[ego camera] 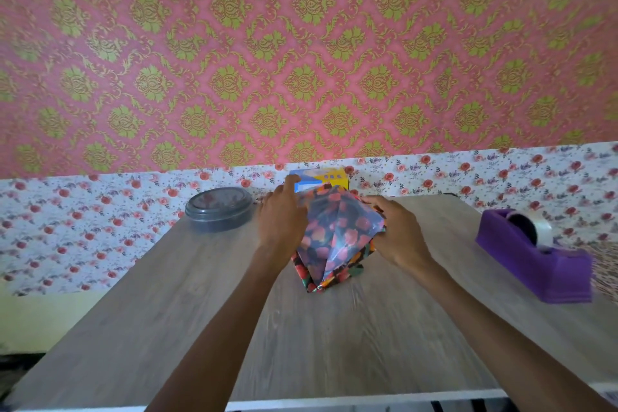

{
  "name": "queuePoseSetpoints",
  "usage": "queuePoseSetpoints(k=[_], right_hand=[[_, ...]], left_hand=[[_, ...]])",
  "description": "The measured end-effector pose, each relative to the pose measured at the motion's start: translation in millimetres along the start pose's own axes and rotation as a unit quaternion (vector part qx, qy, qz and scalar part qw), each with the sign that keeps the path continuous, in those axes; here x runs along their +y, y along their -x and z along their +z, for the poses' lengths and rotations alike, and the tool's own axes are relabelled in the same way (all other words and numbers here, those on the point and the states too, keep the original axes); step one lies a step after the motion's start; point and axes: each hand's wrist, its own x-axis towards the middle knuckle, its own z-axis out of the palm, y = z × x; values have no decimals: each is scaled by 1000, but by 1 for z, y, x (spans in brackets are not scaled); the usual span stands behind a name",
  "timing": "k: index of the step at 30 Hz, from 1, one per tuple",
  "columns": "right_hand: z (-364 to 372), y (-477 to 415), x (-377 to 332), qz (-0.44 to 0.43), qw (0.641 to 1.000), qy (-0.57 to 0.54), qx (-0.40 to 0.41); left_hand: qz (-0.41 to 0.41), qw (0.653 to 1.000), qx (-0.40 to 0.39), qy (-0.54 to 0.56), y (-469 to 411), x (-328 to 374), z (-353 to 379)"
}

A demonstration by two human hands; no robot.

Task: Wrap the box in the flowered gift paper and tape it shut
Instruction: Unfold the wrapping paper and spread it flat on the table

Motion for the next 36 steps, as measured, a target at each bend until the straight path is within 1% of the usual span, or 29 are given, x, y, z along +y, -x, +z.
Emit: queuePoseSetpoints(k=[3,5,7,8,10,11,13,15,17,19,20,22,23,25,26,29,31,32,33,34,36], right_hand=[[-7,-7,-8,17,997,-73,-18],[-12,-11,-16,25,996,-79,-39],[-12,-17,-21,45,994,-80,-54],[-12,-18,-24,56,994,-79,-58],[-8,-22,-24,61,993,-95,-37],[-7,-23,-24,50,992,-114,-8],[-6,-21,-28,14,986,-149,73],[-7,-16,-33,-27,975,-171,137],[-5,-11,-34,-73,972,-155,161],[-1,-7,-28,-124,972,-112,167],[1,-5,-23,-144,972,-85,166],[6,0,-10,-163,974,-27,157],[9,2,-3,-170,974,-3,152],[14,9,8,-192,969,34,152],[15,12,12,-204,965,48,155],[18,19,22,-222,960,62,160],[20,16,27,-211,966,45,141],[21,14,28,-196,974,27,110],[19,13,26,-169,984,-2,57],[15,12,22,-130,991,-40,-16],[7,12,14,-49,979,-104,-171]], left_hand=[[1,997,16,-80,0,5,0],[12,993,-3,-120,0,9,0],[33,991,-13,-125,0,14,-2],[36,994,-8,-102,0,16,-2],[15,1000,20,-8,0,19,-2],[4,998,37,47,0,20,-2],[15,989,77,127,4,23,-2],[36,975,103,192,15,27,-3],[27,950,97,295,32,32,-3],[-11,924,79,374,46,37,-3],[-47,916,74,391,48,37,-1],[-130,913,73,381,44,35,-3],[-160,922,65,346,40,33,-7],[-174,948,26,265,32,26,-10],[-174,955,4,239,30,23,-10],[-174,962,-16,209,28,13,-1],[-165,959,-11,231,31,9,8],[-162,954,-7,254,32,8,12],[-164,945,-2,283,33,8,14],[-171,936,2,309,34,9,16],[-187,921,4,341,36,10,18]])
